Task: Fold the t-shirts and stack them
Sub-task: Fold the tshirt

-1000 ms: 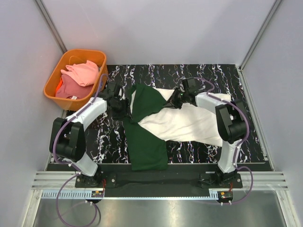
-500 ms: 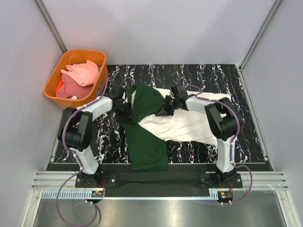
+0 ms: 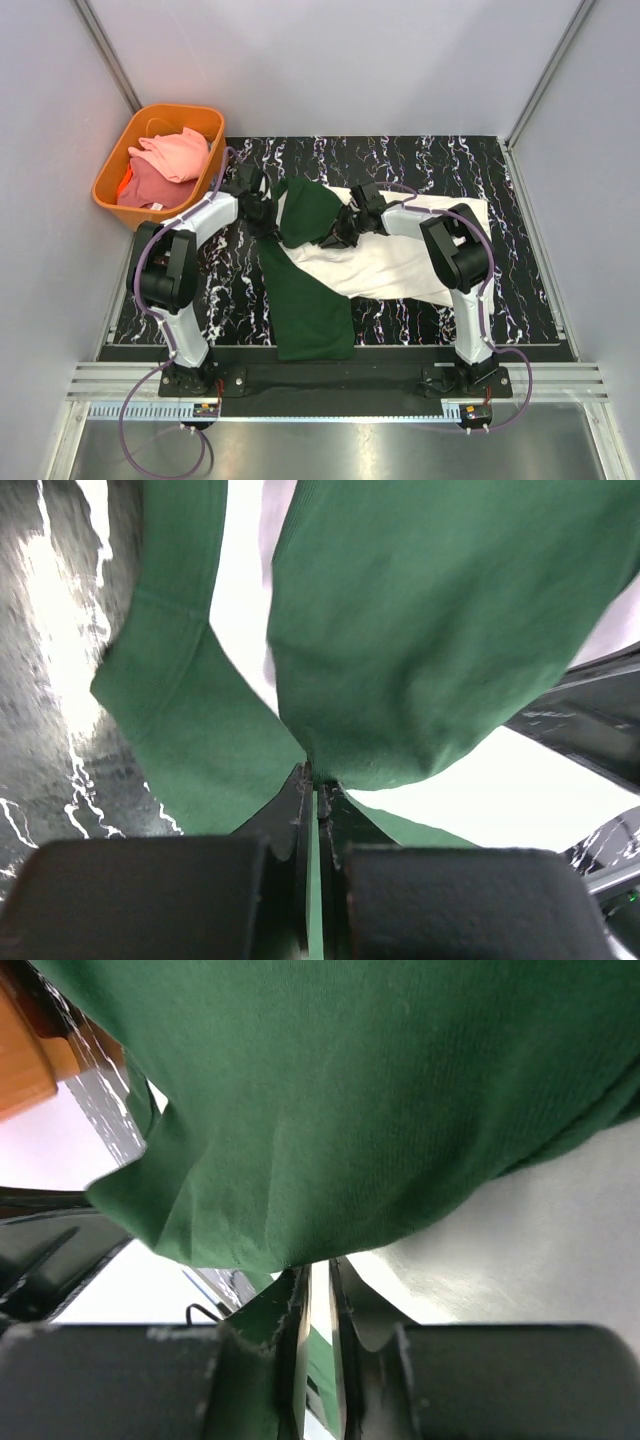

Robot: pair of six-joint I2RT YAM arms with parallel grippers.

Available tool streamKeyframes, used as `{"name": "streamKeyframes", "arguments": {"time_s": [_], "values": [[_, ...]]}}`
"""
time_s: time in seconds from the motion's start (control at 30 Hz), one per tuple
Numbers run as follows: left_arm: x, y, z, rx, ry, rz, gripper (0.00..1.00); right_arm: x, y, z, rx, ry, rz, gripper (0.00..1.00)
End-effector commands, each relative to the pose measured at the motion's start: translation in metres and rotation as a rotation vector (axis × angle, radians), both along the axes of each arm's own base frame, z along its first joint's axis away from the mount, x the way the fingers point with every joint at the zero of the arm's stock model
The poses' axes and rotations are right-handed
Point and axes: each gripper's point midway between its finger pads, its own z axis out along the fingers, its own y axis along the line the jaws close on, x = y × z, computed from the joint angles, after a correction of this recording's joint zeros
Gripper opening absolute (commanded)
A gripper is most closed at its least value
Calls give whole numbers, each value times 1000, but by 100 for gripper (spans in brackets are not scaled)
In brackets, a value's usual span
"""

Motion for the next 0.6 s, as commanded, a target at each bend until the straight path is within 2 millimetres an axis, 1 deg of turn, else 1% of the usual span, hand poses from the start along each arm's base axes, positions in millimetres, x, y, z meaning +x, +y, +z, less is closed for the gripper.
{"name": "streamKeyframes", "arguments": {"time_s": [0.0,0.13,0.2,0.3,0.47,0.53,0.57], "values": [[25,-4,26,-34,-87,41,0,19,17,16,62,-32,-43,24],[28,-3,28,-29,-92,52,0,24,20,17,79,-23,-71,28],[30,-3,30,-29,-99,55,0,26,21,13,79,-2,-95,32],[31,-3,30,-29,-98,58,0,30,23,11,83,7,-116,34],[33,-4,29,-29,-97,60,0,35,23,6,79,36,-171,36],[33,-4,29,-30,-97,61,0,37,23,4,76,45,-190,35],[33,-4,30,-30,-100,60,0,38,23,2,75,52,-202,33]]}}
